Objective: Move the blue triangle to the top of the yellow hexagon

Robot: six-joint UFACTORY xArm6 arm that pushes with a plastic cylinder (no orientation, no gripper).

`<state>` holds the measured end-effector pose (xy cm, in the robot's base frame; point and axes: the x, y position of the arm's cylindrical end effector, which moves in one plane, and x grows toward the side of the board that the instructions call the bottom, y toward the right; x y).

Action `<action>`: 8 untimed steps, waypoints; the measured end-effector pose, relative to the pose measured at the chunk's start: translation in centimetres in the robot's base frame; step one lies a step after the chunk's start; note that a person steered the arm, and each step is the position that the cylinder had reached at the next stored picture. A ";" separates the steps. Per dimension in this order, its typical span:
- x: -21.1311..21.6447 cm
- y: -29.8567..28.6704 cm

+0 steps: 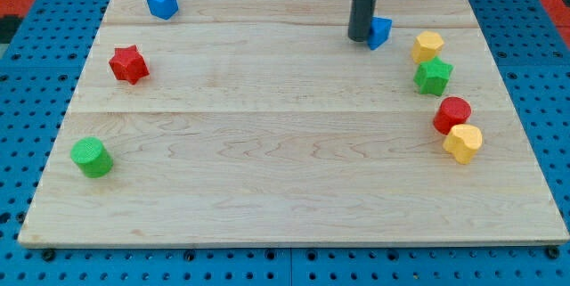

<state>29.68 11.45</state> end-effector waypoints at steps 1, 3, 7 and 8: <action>-0.6 1.4; -1.0 2.8; 1.7 -14.5; 2.6 -28.2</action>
